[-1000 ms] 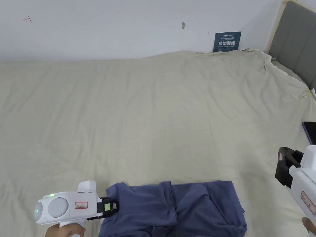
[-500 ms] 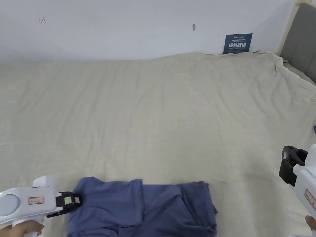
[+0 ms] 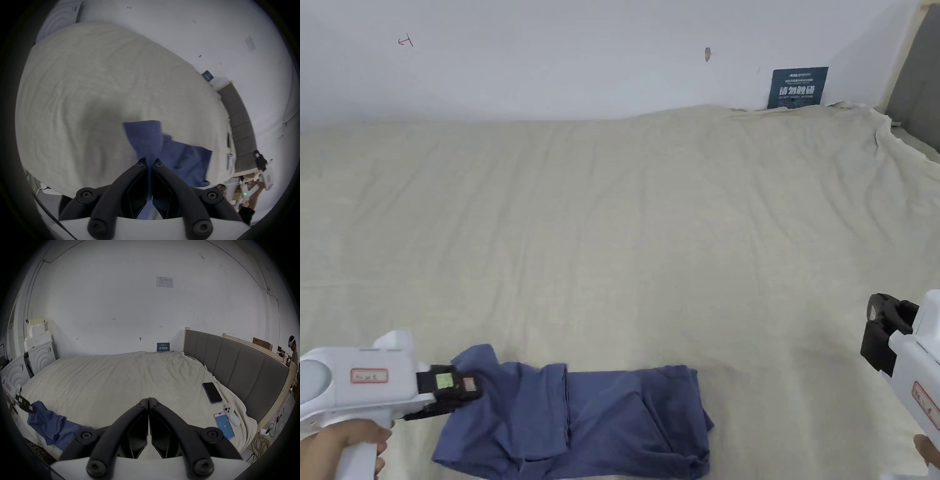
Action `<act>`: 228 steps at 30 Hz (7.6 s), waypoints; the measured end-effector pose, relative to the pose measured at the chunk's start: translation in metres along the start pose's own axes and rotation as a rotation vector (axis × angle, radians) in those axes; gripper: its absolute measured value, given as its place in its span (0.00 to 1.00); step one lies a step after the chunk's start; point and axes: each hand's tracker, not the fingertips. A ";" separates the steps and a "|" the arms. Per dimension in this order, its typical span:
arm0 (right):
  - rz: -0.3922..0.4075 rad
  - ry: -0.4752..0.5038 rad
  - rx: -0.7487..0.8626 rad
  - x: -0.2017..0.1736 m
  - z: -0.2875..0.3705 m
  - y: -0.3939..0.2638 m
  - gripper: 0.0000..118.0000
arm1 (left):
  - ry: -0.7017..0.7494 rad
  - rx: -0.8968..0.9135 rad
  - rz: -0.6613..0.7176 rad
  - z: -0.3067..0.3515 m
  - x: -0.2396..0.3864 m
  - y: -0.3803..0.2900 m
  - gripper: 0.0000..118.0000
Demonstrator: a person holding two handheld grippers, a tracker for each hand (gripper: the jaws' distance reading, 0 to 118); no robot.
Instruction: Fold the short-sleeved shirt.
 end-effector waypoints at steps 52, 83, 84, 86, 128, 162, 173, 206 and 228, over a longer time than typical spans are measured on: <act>-0.058 -0.075 -0.001 0.049 0.026 -0.019 0.00 | -0.042 0.192 -0.479 -0.131 0.149 -0.088 0.18; -0.070 -0.126 -0.035 0.068 0.027 -0.027 0.00 | -0.160 -0.089 -0.330 -0.247 0.169 -0.151 0.00; -0.072 -0.126 -0.034 0.068 0.028 -0.027 0.00 | -0.160 -0.089 -0.333 -0.244 0.170 -0.151 0.00; -0.068 -0.126 -0.031 0.068 0.030 -0.025 0.00 | -0.165 -0.072 -0.342 -0.234 0.172 -0.148 0.00; 0.037 0.077 0.217 -0.045 0.022 0.036 0.00 | 0.221 0.910 -0.520 0.039 0.104 -0.039 0.00; 0.090 0.206 -0.245 -0.175 -0.093 -0.151 0.00 | 0.250 0.697 -0.441 0.003 0.046 -0.055 0.00; 0.074 0.172 -0.281 -0.178 -0.100 -0.174 0.00 | 0.121 0.407 -0.334 -0.052 0.040 -0.073 0.02; 0.033 0.249 -0.270 -0.145 -0.097 -0.155 0.00 | 0.024 -0.067 -0.302 -0.148 0.069 -0.072 0.16; 0.086 0.180 0.200 -0.113 -0.033 0.025 0.00 | 0.359 0.110 -0.295 0.007 -0.102 0.087 0.15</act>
